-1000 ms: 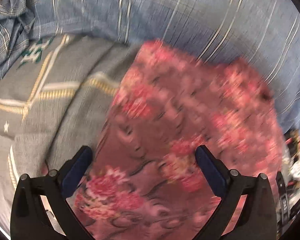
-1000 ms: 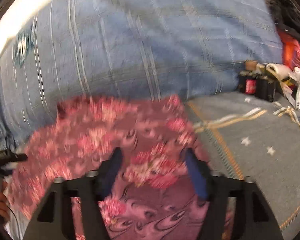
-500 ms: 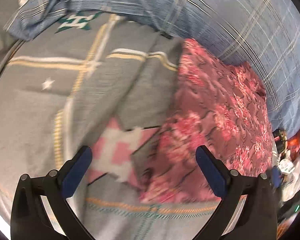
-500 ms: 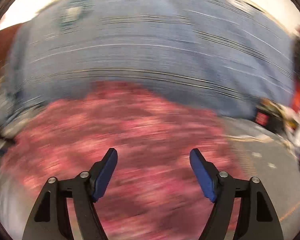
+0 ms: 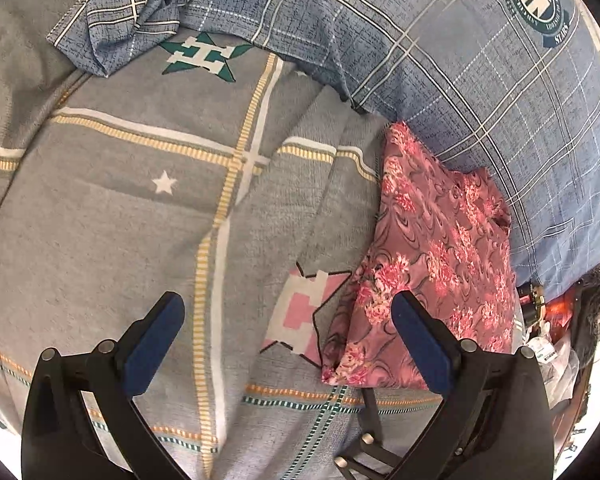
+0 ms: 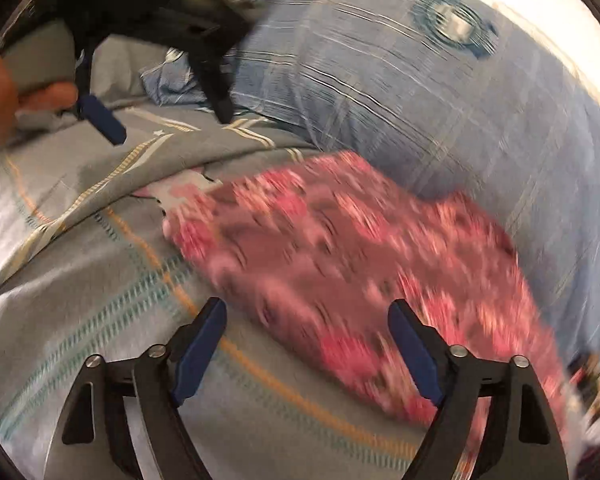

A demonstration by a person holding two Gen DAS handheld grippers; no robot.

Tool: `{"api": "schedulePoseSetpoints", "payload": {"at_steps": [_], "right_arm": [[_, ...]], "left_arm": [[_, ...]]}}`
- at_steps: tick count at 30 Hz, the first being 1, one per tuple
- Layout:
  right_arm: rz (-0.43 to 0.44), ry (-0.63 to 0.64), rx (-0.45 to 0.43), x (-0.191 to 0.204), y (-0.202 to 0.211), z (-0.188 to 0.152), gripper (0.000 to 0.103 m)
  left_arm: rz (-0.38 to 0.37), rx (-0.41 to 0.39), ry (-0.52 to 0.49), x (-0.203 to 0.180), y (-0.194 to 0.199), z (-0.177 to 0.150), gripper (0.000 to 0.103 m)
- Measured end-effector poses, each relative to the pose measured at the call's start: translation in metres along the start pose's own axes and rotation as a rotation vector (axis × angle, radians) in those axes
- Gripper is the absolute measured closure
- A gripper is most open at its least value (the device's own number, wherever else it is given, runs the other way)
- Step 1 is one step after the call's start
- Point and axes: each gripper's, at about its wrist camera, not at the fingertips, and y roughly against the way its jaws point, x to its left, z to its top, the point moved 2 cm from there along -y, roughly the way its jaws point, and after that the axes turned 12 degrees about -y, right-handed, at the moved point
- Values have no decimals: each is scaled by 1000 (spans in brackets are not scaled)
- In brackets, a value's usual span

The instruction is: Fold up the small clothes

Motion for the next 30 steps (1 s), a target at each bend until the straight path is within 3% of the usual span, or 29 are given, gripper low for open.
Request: {"api": "schedulePoseSetpoints", "payload": {"at_steps": [4, 5, 6, 7, 8, 11, 13, 17, 24, 26, 28, 30], "right_arm": [[-105, 116, -67, 25, -15, 15, 20], [-117, 125, -79, 24, -17, 16, 28], [-114, 127, -82, 26, -19, 18, 53], [-99, 116, -79, 24, -20, 21, 70], [-88, 87, -76, 18, -20, 25, 96], [-72, -47, -130, -9, -9, 31, 96], [-32, -176, -177, -35, 5, 34, 96], [21, -304, -202, -60, 16, 34, 97], [67, -337, -198, -64, 13, 28, 97], [75, -346, -202, -63, 13, 26, 97], [88, -359, -203, -66, 13, 25, 97], [98, -376, -200, -72, 15, 23, 97]], "left_arm": [[-20, 2, 20, 8, 2, 5, 0], [-19, 1, 23, 10, 2, 8, 0], [-18, 1, 28, 13, 2, 10, 0], [-20, 2, 32, 14, 2, 12, 0], [-25, 5, 38, 16, 1, 15, 0], [-65, 16, 54, 17, -4, 27, 0], [-122, 25, 53, 10, -10, 37, 0], [-248, 73, 44, -17, -34, 56, 0], [-252, 169, -40, -76, -85, 73, 0], [-248, 193, -61, -86, -94, 74, 12], [-243, 216, -101, -98, -98, 74, 62], [-200, 221, -126, -106, -96, 73, 80]]}}
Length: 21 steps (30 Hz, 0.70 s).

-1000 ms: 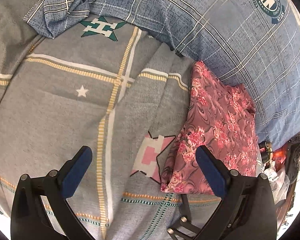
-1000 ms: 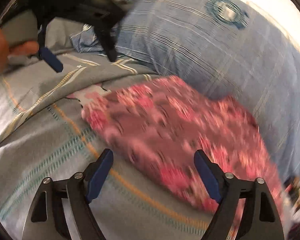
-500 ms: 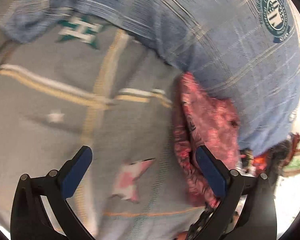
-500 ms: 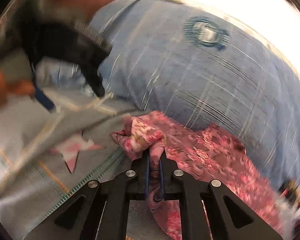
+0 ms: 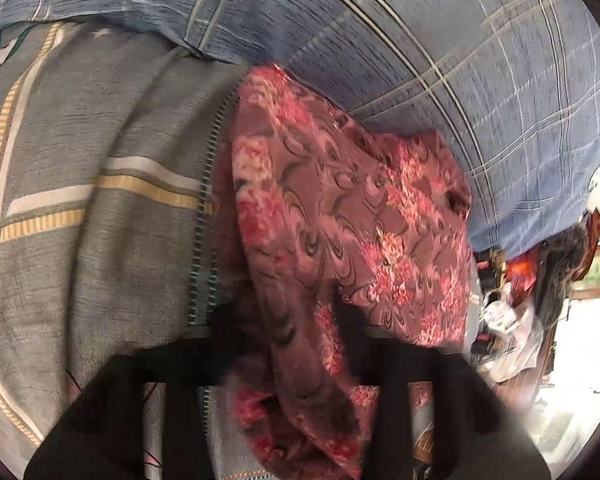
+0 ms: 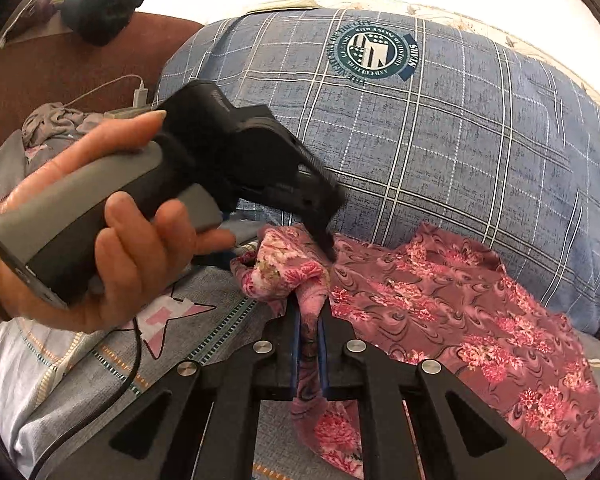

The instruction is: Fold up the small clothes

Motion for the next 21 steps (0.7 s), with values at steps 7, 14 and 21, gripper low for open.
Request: {"api": "schedulePoseSetpoints", "payload": {"at_steps": [7, 14, 21], "right_arm": [[11, -85, -7, -26, 21, 9, 97], [53, -224, -35, -71, 63, 25, 98], [53, -418, -100, -148, 107, 21, 103]], "left_arm": [[-15, -96, -43, -37, 31, -6, 90], [-17, -139, -132, -100, 49, -10, 90], [48, -143, -195, -161, 30, -12, 90]]}}
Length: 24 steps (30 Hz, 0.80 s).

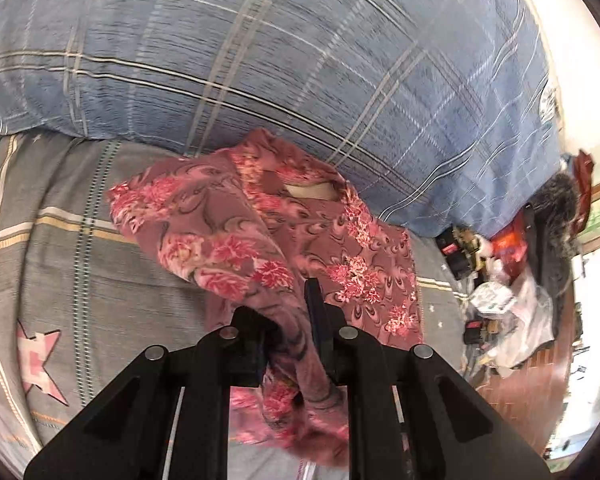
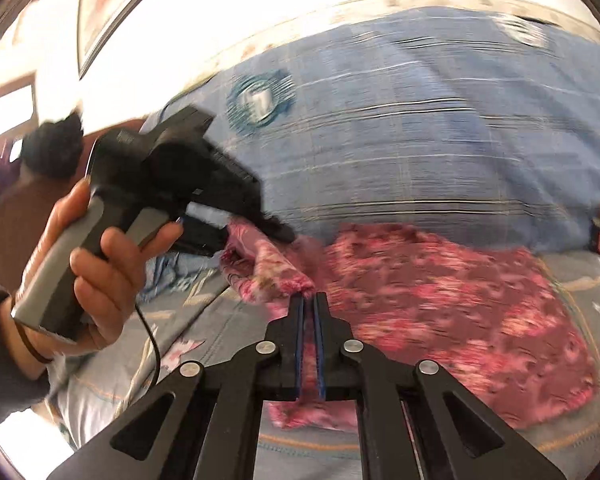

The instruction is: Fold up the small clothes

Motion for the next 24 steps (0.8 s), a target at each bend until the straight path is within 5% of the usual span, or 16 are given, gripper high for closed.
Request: {"api": "schedulePoseSetpoints", "payload": {"at_steps": [4, 6, 9, 10, 13, 14, 19, 21, 22, 24], "right_arm": [[3, -254, -47, -72, 14, 5, 103], [-18, -343, 8, -100, 6, 3, 95], [70, -358, 79, -103, 0, 0, 94], [113, -328, 95, -94, 0, -2, 87], [209, -225, 151, -59, -4, -17, 25], [224, -195, 144, -46, -6, -23, 25], [177, -32, 68, -6, -32, -23, 29], [143, -23, 69, -6, -46, -22, 63], [169, -56, 110, -9, -54, -20, 99], [182, -130, 125, -22, -53, -17, 98]], "left_arm": [[62, 25, -31, -23, -19, 5, 90], [106, 37, -55, -31, -27, 6, 90], [124, 52, -51, -36, -32, 8, 90], [129, 59, -52, -35, -32, 9, 90], [139, 72, -58, -35, -31, 11, 90], [144, 74, -61, -35, -31, 11, 90], [152, 76, -72, -35, -28, 7, 90], [152, 75, -71, -35, -26, 5, 90], [155, 73, -71, -36, -26, 5, 90], [145, 71, -72, -39, -25, 6, 90]]}}
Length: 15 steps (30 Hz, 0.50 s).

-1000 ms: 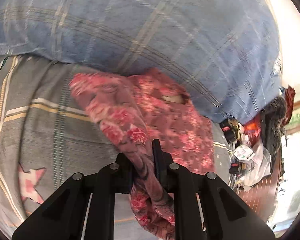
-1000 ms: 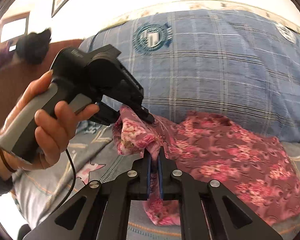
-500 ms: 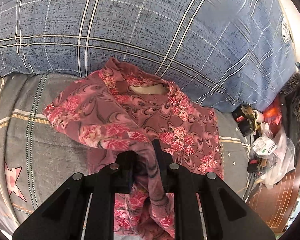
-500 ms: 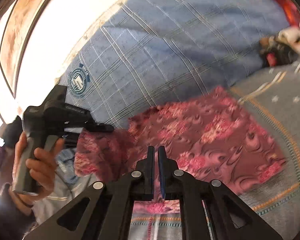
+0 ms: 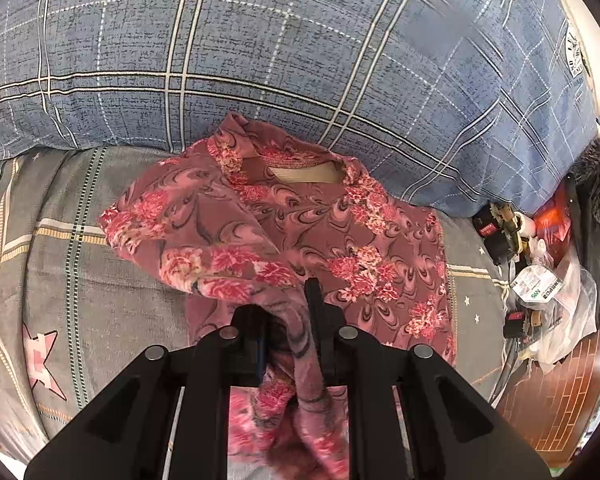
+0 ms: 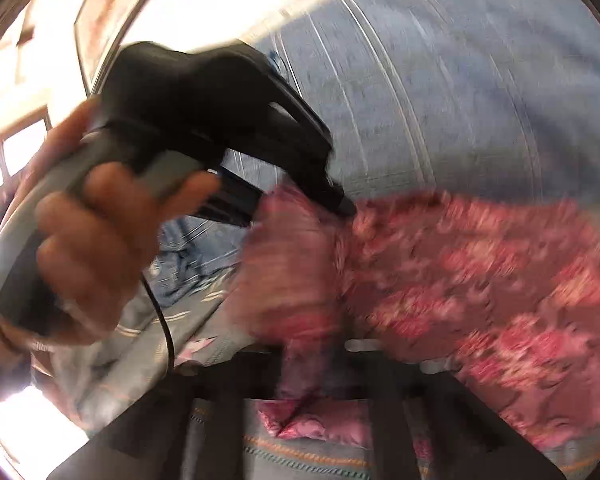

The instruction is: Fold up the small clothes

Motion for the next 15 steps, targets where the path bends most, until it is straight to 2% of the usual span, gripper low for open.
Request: {"api": "schedulePoseSetpoints", "payload": {"at_steps": [3, 7, 12, 15], "right_arm": [[13, -91, -45, -15, 22, 13, 99], [11, -248, -123, -48, 59, 28, 99], [-37, -399, -168, -92, 95, 31, 98], [-57, -493, -176, -121, 108, 30, 99]], "left_arm": [[-36, -20, 5, -12, 3, 3, 90], [-78, -17, -51, -55, -9, 15, 90], [-104, 44, -141, -121, -52, 26, 90], [-71, 84, -188, -154, -86, 25, 89]]}}
